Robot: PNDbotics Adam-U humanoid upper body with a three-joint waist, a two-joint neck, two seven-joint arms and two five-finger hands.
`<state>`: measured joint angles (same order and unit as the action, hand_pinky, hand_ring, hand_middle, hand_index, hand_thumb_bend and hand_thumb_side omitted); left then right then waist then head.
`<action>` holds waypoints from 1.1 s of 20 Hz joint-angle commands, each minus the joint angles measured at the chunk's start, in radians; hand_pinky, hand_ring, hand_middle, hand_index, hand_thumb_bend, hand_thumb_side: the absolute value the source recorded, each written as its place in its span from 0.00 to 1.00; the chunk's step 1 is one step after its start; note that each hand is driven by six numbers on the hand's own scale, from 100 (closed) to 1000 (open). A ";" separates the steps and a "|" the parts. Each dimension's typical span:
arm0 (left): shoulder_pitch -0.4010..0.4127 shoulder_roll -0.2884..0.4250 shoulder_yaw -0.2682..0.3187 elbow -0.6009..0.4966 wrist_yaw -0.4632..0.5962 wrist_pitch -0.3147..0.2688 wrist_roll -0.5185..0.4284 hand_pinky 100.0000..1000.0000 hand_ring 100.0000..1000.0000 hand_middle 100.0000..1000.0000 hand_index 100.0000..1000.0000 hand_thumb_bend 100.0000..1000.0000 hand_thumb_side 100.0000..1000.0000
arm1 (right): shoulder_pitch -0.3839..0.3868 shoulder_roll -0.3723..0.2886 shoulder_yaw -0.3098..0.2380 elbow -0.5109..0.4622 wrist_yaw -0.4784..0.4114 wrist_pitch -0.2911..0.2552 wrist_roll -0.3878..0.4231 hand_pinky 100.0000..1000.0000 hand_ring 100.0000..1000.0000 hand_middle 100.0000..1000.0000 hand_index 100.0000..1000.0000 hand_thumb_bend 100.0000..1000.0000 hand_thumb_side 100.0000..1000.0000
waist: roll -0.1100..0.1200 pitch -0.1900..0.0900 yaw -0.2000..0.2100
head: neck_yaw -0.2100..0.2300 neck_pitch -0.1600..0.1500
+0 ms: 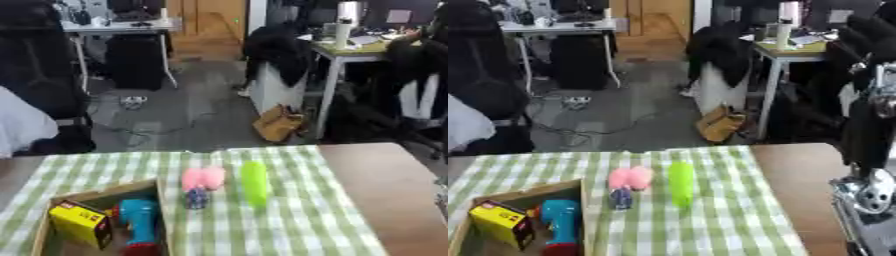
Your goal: Pick up objects on the table and place them in the box.
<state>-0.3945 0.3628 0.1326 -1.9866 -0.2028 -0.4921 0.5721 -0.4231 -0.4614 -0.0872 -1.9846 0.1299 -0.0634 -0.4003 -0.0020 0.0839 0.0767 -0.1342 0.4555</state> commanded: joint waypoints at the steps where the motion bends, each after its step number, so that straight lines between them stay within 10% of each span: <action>1: -0.004 0.031 -0.001 -0.013 0.001 0.006 -0.003 0.83 0.86 0.83 0.89 0.12 1.00 | -0.032 -0.043 0.004 -0.015 0.065 0.141 0.053 0.79 0.82 0.77 0.87 0.00 1.00 | -0.008 -0.037 0.005 | -0.011 0.006; 22: 0.014 0.017 -0.023 -0.013 0.016 0.020 -0.027 0.83 0.86 0.83 0.89 0.12 1.00 | -0.184 -0.088 0.149 0.091 0.445 0.516 0.619 0.83 0.85 0.78 0.91 0.04 1.00 | -0.047 -0.096 0.038 | -0.054 0.039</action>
<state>-0.3719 0.3618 0.1108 -1.9866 -0.1916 -0.4722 0.5503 -0.5855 -0.5246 0.0565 -1.9043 0.5441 0.4452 0.1850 -0.0367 0.0076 0.1137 -0.1826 0.4900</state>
